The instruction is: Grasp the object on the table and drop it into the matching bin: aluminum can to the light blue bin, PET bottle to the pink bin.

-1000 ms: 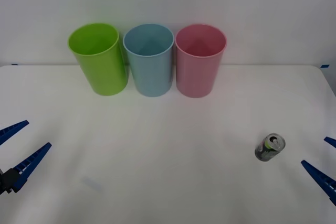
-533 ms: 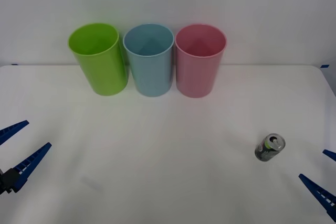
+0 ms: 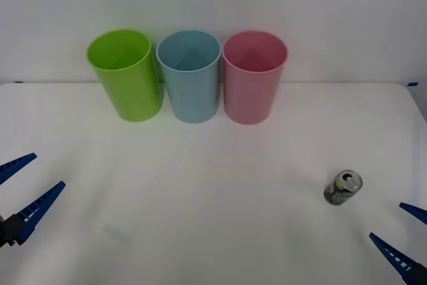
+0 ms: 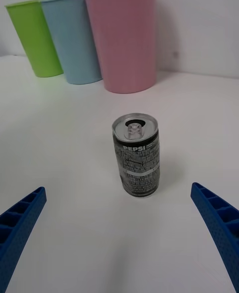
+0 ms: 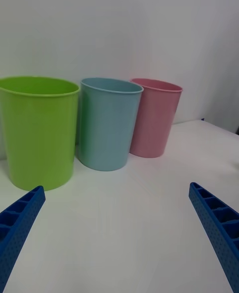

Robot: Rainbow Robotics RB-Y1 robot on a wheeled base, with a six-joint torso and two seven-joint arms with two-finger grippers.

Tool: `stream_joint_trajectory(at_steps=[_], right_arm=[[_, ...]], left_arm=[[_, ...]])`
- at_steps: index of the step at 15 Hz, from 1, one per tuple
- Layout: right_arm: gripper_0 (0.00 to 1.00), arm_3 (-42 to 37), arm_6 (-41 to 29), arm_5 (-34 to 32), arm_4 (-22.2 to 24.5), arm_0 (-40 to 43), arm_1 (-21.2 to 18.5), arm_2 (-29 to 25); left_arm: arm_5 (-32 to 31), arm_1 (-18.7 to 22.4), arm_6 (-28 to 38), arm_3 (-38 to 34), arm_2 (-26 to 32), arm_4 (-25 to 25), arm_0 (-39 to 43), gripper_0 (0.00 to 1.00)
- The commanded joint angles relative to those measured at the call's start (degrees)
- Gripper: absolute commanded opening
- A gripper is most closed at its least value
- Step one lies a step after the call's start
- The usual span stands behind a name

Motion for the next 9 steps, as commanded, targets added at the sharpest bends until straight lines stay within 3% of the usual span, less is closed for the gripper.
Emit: stream_joint_trajectory(at_steps=[1,9], right_arm=[[1.0,3.8,1.8,0.0,0.3,-2.2,0.0,1.3],[1.0,14.0,6.3,0.0,0.2,-9.3,0.0,4.7]], left_arm=[[0.0,0.0,0.0,0.0,0.0,0.0,0.0,1.0],[0.0,0.0,0.0,0.0,0.0,0.0,0.0,1.0]])
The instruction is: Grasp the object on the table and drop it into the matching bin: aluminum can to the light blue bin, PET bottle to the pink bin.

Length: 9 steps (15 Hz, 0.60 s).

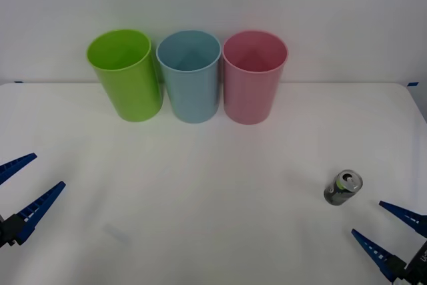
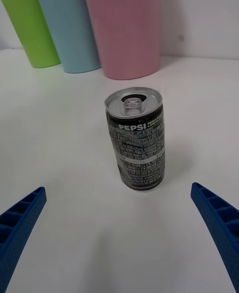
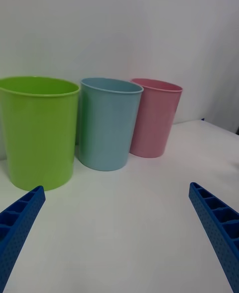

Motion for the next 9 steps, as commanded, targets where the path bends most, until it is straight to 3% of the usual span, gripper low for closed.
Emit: stream_joint_trajectory(at_steps=[1,9], right_arm=[[1.0,3.0,1.3,0.0,-0.1,-2.2,0.1,0.8],[1.0,5.7,4.4,5.6,-4.6,-5.2,0.5,7.4]], left_arm=[[0.0,0.0,0.0,0.0,0.0,0.0,0.0,1.0],[0.0,0.0,0.0,0.0,0.0,0.0,0.0,1.0]])
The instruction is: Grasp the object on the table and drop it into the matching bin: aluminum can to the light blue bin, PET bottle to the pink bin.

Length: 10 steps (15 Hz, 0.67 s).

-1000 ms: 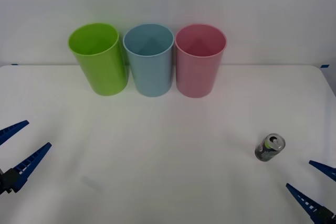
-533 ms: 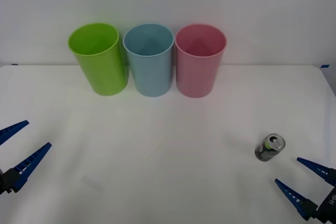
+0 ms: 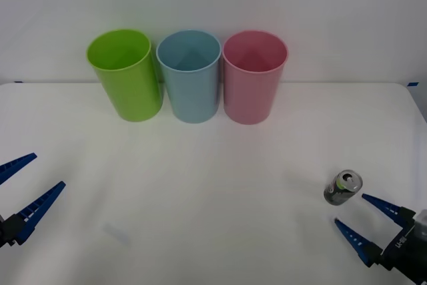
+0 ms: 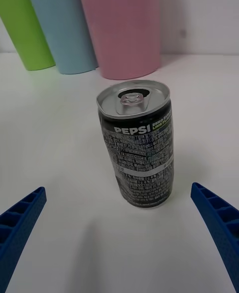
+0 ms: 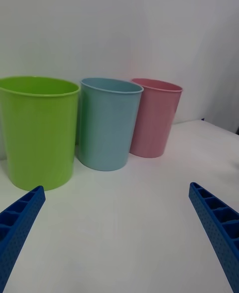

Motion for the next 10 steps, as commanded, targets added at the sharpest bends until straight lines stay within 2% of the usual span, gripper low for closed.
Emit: stream_joint_trajectory(at_steps=[1,10], right_arm=[[1.0,0.0,1.2,2.0,-0.9,-0.7,0.7,1.2],[1.0,0.0,4.0,8.3,-0.9,-3.7,4.7,3.1]], left_arm=[[0.0,0.0,0.0,0.0,0.0,0.0,0.0,1.0],[0.0,0.0,0.0,0.0,0.0,0.0,0.0,1.0]])
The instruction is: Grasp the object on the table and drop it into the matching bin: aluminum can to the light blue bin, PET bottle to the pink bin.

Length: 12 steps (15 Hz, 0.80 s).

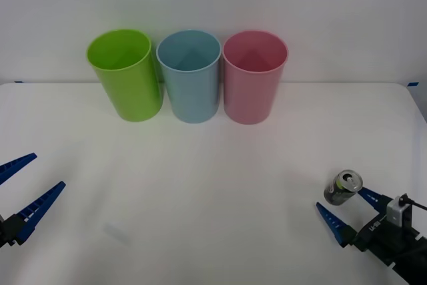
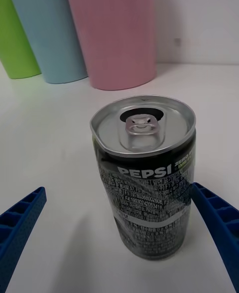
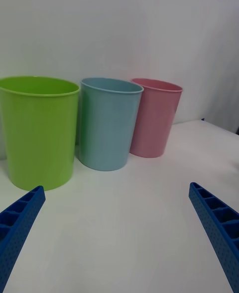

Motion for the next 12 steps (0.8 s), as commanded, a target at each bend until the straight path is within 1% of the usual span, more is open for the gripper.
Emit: stream_joint_trajectory(at_steps=[1,6,12], right_arm=[[1.0,0.0,1.0,1.6,0.0,-0.8,1.0,0.3],[1.0,0.0,3.1,3.6,0.0,-1.9,2.2,0.6],[1.0,0.0,4.4,5.9,-0.4,-2.7,2.6,1.7]], left_arm=[[0.0,0.0,0.0,0.0,0.0,0.0,0.0,1.0],[0.0,0.0,0.0,0.0,0.0,0.0,0.0,1.0],[0.0,0.0,0.0,0.0,0.0,0.0,0.0,1.0]])
